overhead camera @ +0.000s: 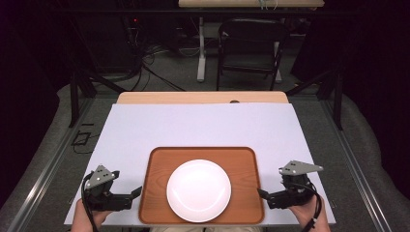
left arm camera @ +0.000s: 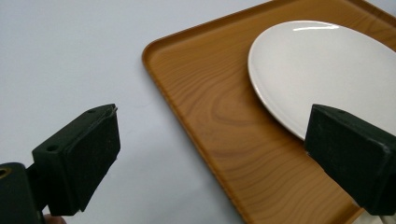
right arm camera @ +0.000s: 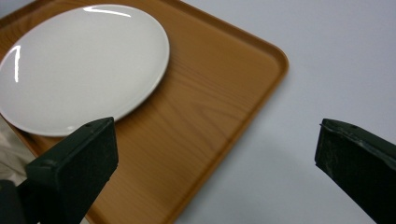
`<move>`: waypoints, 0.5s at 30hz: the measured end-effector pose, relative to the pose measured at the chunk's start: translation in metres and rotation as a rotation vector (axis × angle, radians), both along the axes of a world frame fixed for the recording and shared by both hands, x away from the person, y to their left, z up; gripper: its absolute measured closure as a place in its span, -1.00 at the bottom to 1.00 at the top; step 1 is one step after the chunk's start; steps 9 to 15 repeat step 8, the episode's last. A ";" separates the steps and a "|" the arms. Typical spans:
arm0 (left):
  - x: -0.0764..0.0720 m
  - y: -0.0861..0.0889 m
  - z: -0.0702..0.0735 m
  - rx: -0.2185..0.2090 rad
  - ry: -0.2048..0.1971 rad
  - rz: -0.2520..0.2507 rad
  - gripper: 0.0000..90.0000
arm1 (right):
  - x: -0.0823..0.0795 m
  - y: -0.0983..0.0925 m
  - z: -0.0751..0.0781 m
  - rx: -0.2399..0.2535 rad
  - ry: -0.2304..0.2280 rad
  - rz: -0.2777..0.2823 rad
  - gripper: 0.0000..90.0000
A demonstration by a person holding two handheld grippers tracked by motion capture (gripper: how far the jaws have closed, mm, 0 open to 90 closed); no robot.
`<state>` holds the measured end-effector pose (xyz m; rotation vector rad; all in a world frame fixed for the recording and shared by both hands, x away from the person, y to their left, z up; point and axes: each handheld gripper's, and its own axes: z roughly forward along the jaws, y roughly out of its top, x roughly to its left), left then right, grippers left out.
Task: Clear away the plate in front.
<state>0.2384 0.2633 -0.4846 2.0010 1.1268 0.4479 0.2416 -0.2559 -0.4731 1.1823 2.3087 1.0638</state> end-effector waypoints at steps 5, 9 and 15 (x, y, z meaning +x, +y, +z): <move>0.000 0.009 -0.001 -0.009 -0.004 0.034 -0.92 | -0.015 -0.026 -0.007 0.013 0.026 -0.055 -1.00; 0.002 0.013 -0.002 -0.010 -0.012 0.051 -0.91 | -0.021 -0.035 -0.008 0.032 0.032 -0.073 -1.00; 0.002 0.013 -0.002 -0.010 -0.012 0.051 -0.91 | -0.021 -0.035 -0.008 0.032 0.032 -0.073 -1.00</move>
